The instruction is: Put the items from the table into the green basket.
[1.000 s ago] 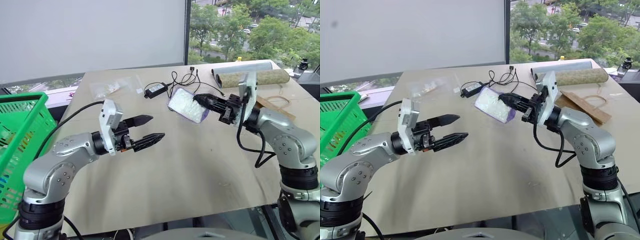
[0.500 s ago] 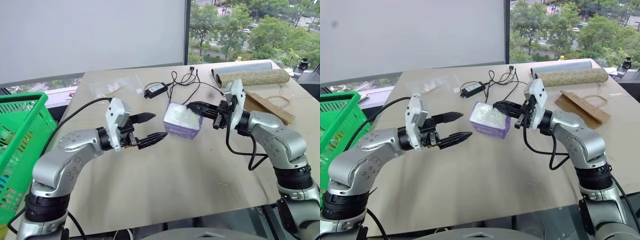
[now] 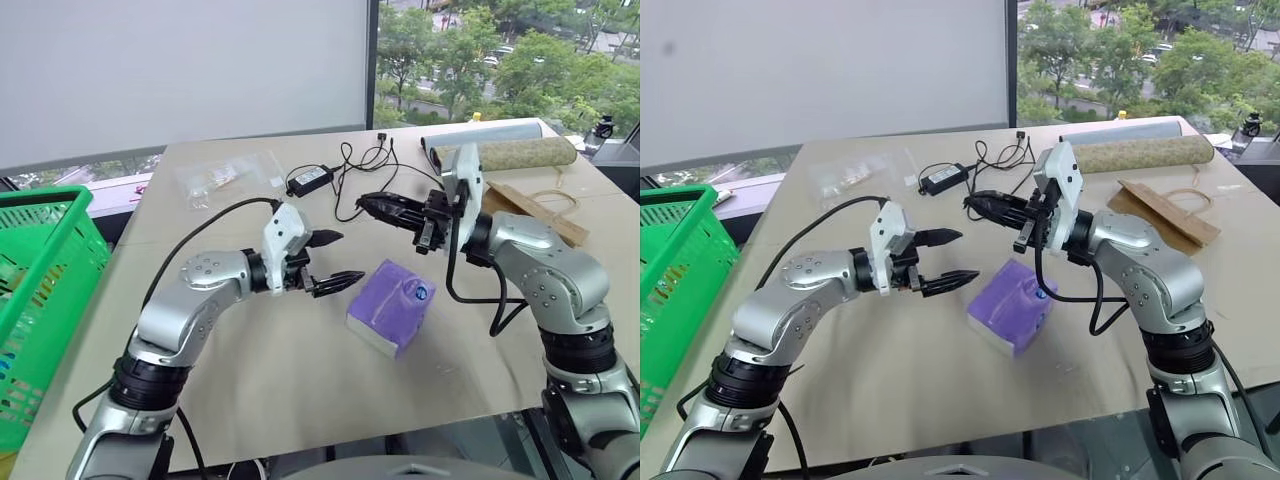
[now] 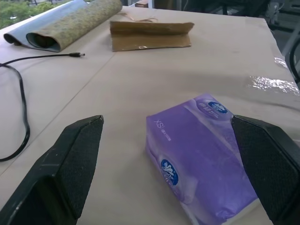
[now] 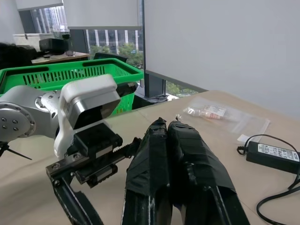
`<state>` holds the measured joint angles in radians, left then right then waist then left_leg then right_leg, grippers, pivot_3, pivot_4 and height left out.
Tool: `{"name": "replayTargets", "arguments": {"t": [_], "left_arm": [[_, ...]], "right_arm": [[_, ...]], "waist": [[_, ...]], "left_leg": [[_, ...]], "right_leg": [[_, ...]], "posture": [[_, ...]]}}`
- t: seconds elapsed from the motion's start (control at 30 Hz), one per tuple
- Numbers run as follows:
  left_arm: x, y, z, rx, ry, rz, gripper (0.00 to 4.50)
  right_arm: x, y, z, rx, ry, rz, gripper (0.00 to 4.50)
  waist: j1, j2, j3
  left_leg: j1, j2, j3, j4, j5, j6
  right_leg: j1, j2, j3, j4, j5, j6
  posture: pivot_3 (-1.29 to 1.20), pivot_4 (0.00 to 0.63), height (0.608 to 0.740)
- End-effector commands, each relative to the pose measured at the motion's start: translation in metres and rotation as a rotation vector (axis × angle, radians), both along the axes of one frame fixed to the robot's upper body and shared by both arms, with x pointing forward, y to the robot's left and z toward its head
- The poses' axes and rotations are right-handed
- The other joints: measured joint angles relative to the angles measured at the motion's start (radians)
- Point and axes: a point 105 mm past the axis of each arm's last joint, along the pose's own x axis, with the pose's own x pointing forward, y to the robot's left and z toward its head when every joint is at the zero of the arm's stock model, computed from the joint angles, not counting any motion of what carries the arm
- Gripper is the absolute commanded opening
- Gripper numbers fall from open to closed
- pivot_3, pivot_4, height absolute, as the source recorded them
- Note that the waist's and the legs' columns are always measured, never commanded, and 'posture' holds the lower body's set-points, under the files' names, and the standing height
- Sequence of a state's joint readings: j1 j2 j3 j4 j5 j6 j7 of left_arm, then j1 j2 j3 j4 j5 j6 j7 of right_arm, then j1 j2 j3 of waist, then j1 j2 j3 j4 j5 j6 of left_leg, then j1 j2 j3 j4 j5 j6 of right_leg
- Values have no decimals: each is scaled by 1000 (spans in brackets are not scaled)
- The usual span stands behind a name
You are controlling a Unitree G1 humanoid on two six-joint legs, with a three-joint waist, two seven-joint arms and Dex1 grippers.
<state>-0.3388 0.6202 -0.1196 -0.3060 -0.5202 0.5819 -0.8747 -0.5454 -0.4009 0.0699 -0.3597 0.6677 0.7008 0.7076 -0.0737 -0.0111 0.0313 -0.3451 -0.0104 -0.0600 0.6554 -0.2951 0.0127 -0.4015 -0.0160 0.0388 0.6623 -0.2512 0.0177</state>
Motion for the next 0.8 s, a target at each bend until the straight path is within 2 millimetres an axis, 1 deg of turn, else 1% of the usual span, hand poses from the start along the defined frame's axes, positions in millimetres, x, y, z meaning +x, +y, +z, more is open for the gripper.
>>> {"name": "replayTargets", "arguments": {"t": [0.03,0.1,0.13,0.17,0.23,0.27,0.33,0.37,0.4,0.43,0.47,0.57,0.6,0.63,0.7,0.73,0.77,0.8], "left_arm": [[-13,-13,0,31,19,-90,4500],[-18,-16,-10,69,67,-105,4500],[-19,-16,-15,90,91,-102,4500],[-20,-16,-20,107,112,-93,4500],[-20,-18,-29,126,162,-67,4500],[-23,-21,-34,130,200,-66,4500],[-28,-23,-43,150,253,-67,4500],[-29,-23,-47,157,278,-59,4500],[-29,-23,-51,161,306,-46,4500],[-28,-24,-56,172,324,-30,4097],[-27,-24,-59,184,337,-16,3976],[-23,-26,-70,197,388,31,2798],[-23,-27,-72,207,392,36,2170],[-20,-26,-75,214,395,52,1833],[-16,-25,-79,229,386,77,772],[-15,-24,-80,231,384,85,459],[-13,-24,-79,230,374,91,11],[-10,-24,-77,222,359,107,11]], "right_arm": [[0,-14,4,-13,-29,-44,312],[-1,-27,-7,-80,-10,-62,887],[-3,-37,-15,-133,0,-75,1295],[-5,-47,-24,-189,11,-93,1803],[-8,-73,-40,-313,18,-153,2701],[-13,-88,-47,-373,27,-161,3265],[-27,-110,-53,-449,37,-150,4227],[-33,-118,-55,-471,43,-142,4480],[-41,-127,-58,-495,54,-130,4480],[-47,-133,-59,-508,68,-121,4500],[-51,-138,-60,-514,76,-116,4500],[-58,-147,-61,-516,96,-128,4500],[-60,-149,-62,-518,99,-131,4500],[-59,-148,-62,-514,92,-137,4500],[-59,-145,-62,-498,84,-145,4500],[-58,-142,-62,-491,78,-148,4500],[-57,-140,-63,-485,76,-147,4500],[-56,-138,-63,-480,74,-143,4500]], "waist": [[-1,0,0],[0,0,0],[0,0,0],[1,0,0],[2,0,0],[2,0,0],[0,0,0],[-3,0,0],[-10,0,0],[-19,0,1],[-26,-1,1],[-43,-1,1],[-47,-1,1],[-52,-1,1],[-60,-1,1],[-63,-1,1],[-65,-1,1],[-66,-1,1]], "left_leg": [[0,0,0,0,0,0],[-1,0,0,0,0,0],[-1,-1,0,0,0,0],[-1,-2,0,0,0,0],[-1,-3,0,0,0,1],[-1,-3,0,0,-1,2],[-1,-4,1,1,-1,3],[-1,-3,2,1,-2,3],[-1,-3,2,1,-2,3],[-1,-3,2,1,-2,3],[0,-3,2,1,-2,3],[1,-2,3,2,-2,3],[2,-2,3,2,-2,3],[3,-2,3,2,-2,3],[4,-2,4,3,-2,3],[5,-2,4,3,-2,3],[6,-2,4,3,-2,3],[7,-2,3,3,-2,3]], "right_leg": [[0,0,0,0,0,0],[0,0,0,0,0,0],[0,0,0,0,0,0],[0,0,0,0,0,1],[0,1,0,0,-1,2],[0,1,0,-1,-2,3],[0,1,1,-1,-2,4],[0,1,1,0,-2,4],[0,2,2,-1,-2,4],[1,3,2,0,-2,4],[1,4,2,0,-2,4],[6,6,3,0,-3,5],[10,6,3,-1,-5,9],[10,6,3,-1,-6,9],[11,6,4,-1,-6,9],[12,6,4,-1,-6,9],[14,6,3,-1,-6,9],[15,5,3,-1,-6,9]], "posture": [[-134,0,740],[-144,0,740],[-152,0,740],[-152,0,740],[-161,0,740],[-179,0,740],[-195,0,740],[-195,0,740],[-210,0,740],[-210,0,740],[-222,0,740],[-234,0,740],[-239,0,740],[-240,0,740],[-240,0,740],[-237,0,740],[-232,0,740],[-227,0,740]]}}
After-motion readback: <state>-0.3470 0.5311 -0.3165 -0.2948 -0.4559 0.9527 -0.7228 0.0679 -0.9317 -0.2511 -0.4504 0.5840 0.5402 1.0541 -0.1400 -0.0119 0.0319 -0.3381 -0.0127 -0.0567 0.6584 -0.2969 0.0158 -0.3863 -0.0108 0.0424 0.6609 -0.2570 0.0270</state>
